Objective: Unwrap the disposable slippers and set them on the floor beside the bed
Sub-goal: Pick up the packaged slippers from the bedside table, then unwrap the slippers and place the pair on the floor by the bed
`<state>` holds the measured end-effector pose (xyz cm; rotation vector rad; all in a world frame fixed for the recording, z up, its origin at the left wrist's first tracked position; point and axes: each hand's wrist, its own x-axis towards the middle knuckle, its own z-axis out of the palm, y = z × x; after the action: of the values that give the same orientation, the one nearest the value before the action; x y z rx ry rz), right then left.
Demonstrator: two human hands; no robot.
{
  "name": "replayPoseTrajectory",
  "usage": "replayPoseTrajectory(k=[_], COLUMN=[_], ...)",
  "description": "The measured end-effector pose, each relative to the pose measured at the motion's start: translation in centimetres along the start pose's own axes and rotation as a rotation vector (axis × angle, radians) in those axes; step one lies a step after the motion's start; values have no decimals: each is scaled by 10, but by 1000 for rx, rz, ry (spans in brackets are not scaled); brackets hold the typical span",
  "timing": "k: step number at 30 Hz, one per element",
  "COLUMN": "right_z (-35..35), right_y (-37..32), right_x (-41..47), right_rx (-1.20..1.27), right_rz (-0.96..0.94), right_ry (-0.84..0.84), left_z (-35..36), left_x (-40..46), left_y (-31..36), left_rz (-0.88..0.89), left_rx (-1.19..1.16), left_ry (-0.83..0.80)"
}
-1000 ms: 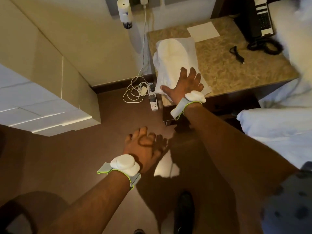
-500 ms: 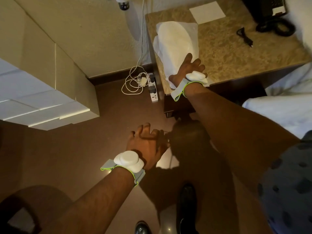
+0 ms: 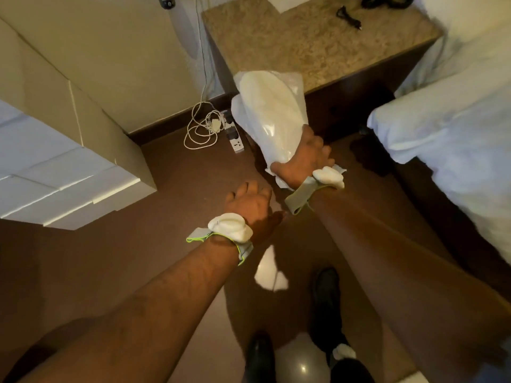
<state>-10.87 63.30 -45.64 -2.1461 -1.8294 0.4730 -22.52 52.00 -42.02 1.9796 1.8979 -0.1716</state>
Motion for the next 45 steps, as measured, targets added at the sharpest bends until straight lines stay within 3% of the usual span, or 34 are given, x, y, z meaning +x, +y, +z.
replayPoseTrajectory(k=[3, 6, 10, 15, 18, 22, 31, 39, 45], right_z=[-1, 6, 15, 26, 22, 12, 6, 39, 72], right_y=[25, 53, 92, 139, 160, 198, 222, 240, 278], right_x=[-66, -131, -182, -250, -284, -331, -396, -389, -396], right_rx=[86, 112, 167, 249, 303, 272, 358, 157, -9], right_rz=[32, 72, 58, 31, 78, 103, 17, -83, -252], right_ry=[-41, 27, -149, -89, -79, -186, -211, -107, 197], left_z=[31, 62, 101, 149, 167, 198, 245, 271, 305], left_x=[-29, -56, -87, -132, -162, -215, -271, -243, -228], left_y=[11, 22, 23, 46, 59, 80, 85, 75, 74], left_rz=[86, 142, 263, 353, 359, 400, 483, 572, 712], left_rx=[-6, -22, 60, 168, 147, 128, 344, 542, 596], left_ry=[-43, -67, -108, -161, -156, -79, 53, 130, 339])
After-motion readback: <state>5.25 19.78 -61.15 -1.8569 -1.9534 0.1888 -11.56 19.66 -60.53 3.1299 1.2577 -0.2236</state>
